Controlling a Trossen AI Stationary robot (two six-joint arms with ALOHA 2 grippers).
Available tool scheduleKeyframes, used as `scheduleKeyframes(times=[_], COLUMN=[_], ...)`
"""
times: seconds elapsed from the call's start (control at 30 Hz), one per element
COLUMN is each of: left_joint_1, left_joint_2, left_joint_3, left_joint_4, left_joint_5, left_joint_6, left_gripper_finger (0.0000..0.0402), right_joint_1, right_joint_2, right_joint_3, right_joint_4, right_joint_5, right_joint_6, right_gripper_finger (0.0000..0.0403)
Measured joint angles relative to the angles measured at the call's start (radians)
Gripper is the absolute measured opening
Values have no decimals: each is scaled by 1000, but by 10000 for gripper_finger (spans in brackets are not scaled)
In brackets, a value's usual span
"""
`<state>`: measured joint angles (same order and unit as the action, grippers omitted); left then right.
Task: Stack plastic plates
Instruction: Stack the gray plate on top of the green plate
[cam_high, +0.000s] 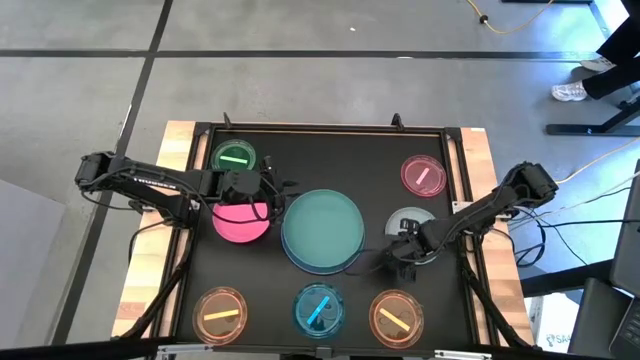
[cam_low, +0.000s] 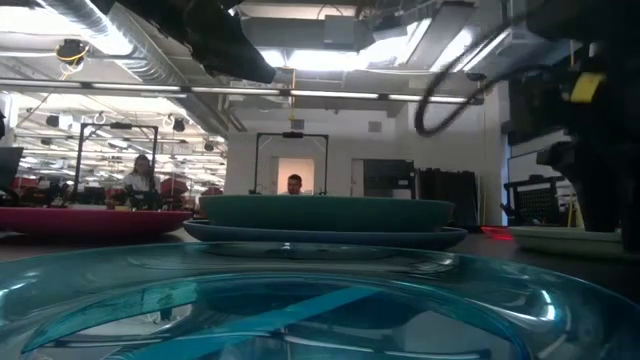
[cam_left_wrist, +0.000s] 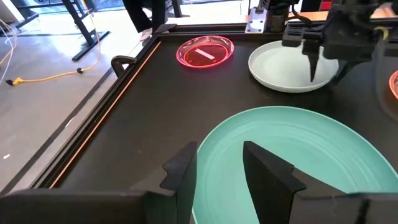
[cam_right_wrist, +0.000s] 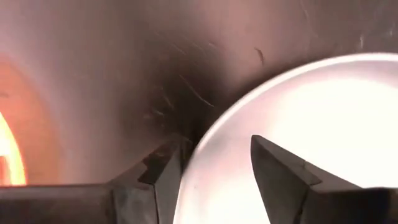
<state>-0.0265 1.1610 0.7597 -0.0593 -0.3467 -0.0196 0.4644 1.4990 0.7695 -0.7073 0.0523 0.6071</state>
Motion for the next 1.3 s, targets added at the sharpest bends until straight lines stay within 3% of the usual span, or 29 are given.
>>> scheduleKeyframes(times=[0.2,0.47,0.53,0.73,1.0,1.13,1.3], left_joint_1=[0,0,0,0,0,0,0], left_joint_2=[0,0,0,0,0,0,0], left_joint_3=[0,0,0,0,0,0,0], left_joint_4=[0,0,-1,0,0,0,0], left_joint_5=[-1,-1,-1,-1,-1,-1,-1], left_joint_6=[0,0,0,0,0,0,0], left_gripper_finger=[124,124,124,124,124,124,124], right_joint_1=[0,0,0,1,0,0,0], right_joint_2=[6,9,9,10,9,9,9], right_joint_3=[-20,-16,0,142,283,280,208], right_joint_4=[27,20,9,-121,-134,-195,-225], right_joint_5=[0,1,6,127,277,261,148], right_joint_6=[12,-70,-102,-197,-323,-261,-138], right_gripper_finger=[156,24,8,18,7,3,2])
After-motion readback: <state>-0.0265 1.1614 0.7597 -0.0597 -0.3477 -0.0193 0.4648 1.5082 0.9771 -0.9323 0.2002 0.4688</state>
